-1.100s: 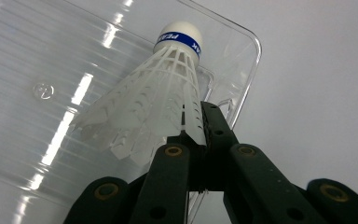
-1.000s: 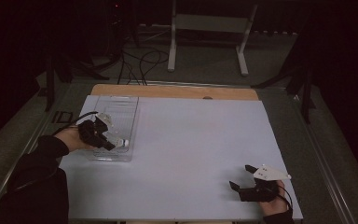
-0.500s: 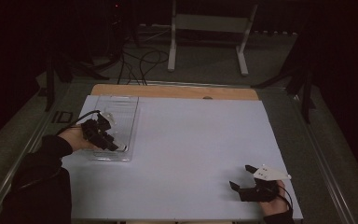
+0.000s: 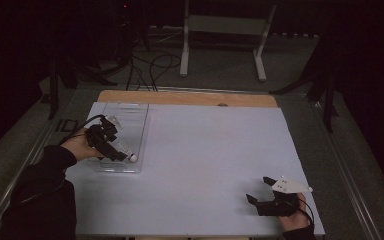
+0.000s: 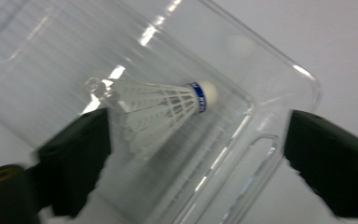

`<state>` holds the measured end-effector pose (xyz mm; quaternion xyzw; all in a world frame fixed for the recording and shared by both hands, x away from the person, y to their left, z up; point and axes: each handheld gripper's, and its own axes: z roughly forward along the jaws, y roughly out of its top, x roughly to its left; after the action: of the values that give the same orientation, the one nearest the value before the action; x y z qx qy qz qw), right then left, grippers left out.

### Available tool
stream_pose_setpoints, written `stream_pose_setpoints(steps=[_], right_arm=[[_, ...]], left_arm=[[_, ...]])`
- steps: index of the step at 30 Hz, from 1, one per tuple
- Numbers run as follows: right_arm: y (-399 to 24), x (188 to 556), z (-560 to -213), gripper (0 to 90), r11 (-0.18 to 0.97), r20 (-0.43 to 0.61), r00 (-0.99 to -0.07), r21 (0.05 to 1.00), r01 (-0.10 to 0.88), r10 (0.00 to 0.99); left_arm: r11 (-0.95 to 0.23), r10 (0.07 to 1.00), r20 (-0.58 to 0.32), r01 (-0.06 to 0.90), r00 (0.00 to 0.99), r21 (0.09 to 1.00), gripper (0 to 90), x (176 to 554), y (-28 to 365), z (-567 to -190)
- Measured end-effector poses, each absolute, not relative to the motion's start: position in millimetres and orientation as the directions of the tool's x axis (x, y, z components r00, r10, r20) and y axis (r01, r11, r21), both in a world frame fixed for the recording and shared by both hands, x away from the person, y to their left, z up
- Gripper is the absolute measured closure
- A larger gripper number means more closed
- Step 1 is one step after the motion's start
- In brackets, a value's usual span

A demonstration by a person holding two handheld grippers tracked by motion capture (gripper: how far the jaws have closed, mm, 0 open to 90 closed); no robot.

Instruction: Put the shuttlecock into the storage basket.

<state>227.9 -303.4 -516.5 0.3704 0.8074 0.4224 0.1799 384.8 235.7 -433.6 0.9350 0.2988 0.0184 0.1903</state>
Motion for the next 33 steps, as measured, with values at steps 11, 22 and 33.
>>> stream_pose_setpoints(steps=[11,22,33], right_arm=[[-303.3,227.9,-516.5,9.8,0.371,0.022,-0.661,0.814,0.448,0.75],[-303.6,228.0,-516.6,9.9,0.365,0.025,-0.658,0.815,0.449,0.753],[-303.3,228.1,-516.7,9.8,0.367,0.027,-0.658,0.812,0.453,0.752]], left_arm=[[-0.727,0.574,-0.097,0.56,0.813,0.398,0.2,382.9,232.1,-428.2],[-0.715,0.586,-0.106,0.574,0.803,0.398,0.1,382.1,231.2,-428.7],[-0.717,0.591,-0.071,0.564,0.804,0.41,0.1,381.1,229.5,-422.6]])
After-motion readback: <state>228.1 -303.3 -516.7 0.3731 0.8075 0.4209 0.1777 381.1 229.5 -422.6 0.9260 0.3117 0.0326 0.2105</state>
